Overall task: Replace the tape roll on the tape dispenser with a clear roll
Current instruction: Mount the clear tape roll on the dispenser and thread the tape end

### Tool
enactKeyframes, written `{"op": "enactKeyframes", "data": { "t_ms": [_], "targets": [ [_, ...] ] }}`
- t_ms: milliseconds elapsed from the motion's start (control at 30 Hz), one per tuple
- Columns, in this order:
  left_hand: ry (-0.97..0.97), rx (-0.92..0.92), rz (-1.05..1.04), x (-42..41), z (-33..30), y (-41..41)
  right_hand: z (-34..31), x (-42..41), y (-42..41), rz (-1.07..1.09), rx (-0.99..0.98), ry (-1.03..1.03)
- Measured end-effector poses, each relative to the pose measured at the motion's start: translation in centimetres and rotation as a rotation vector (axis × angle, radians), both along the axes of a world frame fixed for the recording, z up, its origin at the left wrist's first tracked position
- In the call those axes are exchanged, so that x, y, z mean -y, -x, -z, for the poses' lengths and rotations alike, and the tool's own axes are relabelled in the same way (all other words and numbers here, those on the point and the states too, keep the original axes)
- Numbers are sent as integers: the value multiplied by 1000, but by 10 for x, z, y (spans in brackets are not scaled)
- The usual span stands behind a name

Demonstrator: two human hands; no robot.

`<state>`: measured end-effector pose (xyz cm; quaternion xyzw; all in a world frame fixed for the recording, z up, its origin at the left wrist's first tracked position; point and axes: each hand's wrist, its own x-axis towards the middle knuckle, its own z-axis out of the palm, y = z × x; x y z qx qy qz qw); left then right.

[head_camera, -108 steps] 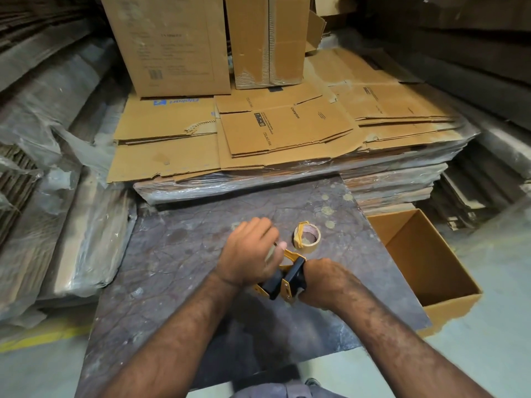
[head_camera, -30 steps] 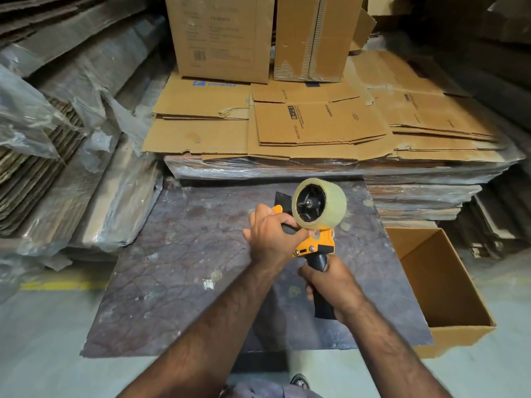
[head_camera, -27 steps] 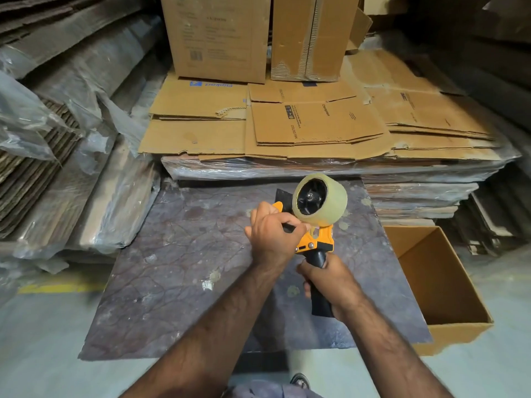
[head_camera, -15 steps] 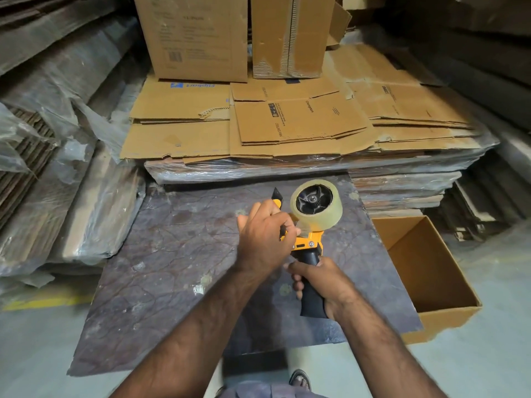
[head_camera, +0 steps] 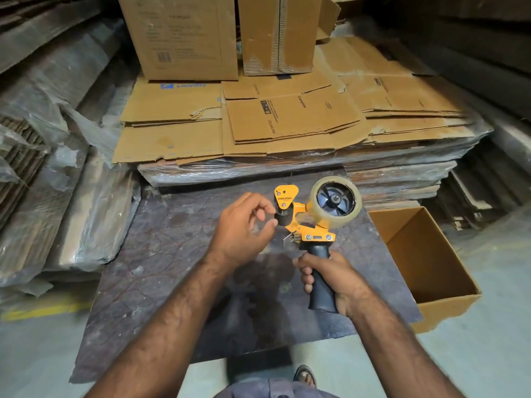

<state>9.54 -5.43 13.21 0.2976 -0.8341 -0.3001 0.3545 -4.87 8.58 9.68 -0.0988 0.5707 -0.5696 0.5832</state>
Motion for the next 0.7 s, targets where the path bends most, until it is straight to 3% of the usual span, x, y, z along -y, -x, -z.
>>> {"op": "enactKeyframes", "data": {
  "t_ms": [200,267,367,433,533,700],
  "targets": [
    [-108,10,5,-12,-2,12,1,3,0,0,-155,-32],
    [-131,143,-18,-14,-14,25,0,5,-3,-8,-195,-45],
    [-47,506,-125,-15,-33,48,-3,7,-7,-23,-204,-39],
    [-54,605,-179,-11,-36,58,-6,8,-9,-35,-218,-45],
    [-50,610,-211,-12,-34,63,-9,7,-6,-33,-209,-63],
    [119,468,-239,-28,-28,58,-12,3,1,19,-134,-60]
  ]
}}
